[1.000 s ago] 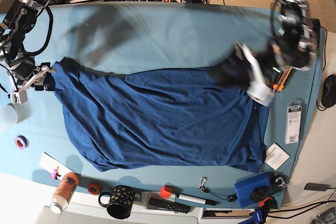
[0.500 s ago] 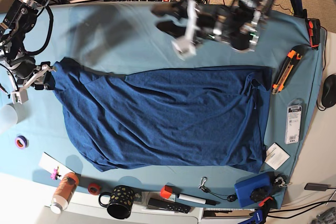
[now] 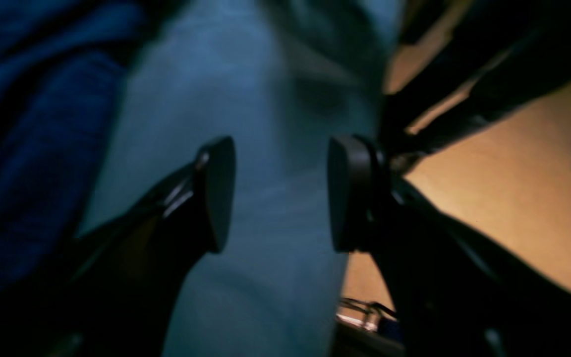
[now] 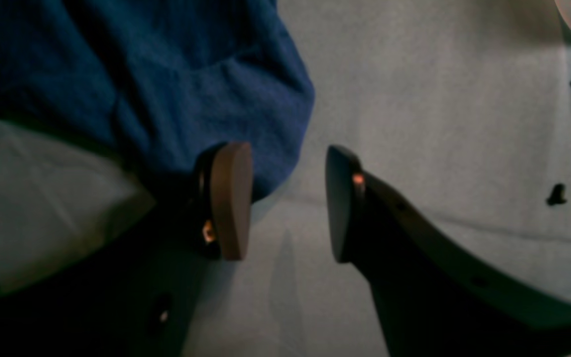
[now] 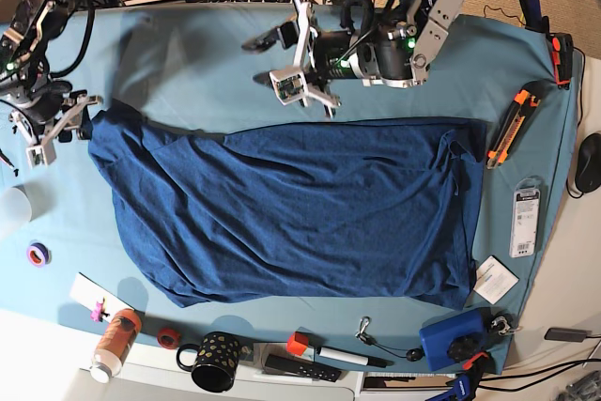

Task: Layout the t-shirt on the table in an organized manner, then fold the t-shirt properly
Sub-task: 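Release the shirt with the left gripper and raise it away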

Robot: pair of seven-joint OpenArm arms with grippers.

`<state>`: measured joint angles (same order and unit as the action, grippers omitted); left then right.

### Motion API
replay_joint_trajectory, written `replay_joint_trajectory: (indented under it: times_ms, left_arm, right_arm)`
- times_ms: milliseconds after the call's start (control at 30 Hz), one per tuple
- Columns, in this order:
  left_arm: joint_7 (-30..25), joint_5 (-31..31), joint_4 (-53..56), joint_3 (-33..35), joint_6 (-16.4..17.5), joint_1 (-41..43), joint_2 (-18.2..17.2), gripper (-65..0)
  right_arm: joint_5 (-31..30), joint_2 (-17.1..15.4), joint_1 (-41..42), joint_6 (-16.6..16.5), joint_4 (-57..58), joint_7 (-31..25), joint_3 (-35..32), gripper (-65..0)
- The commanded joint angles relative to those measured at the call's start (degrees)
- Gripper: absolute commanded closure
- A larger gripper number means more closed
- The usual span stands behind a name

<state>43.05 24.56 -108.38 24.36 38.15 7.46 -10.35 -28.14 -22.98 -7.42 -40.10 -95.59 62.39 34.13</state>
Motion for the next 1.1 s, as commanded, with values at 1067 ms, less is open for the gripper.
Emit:
replay_joint_trajectory:
  times_ms: [1067]
  left_arm:
    - [-4.50, -13.90, -1.36, 15.98, -16.76, -2.05, 0.50, -28.3]
  right_arm:
    - [-12.96, 3.96, 4.96, 5.70, 14.91, -4.68, 0.48, -24.6]
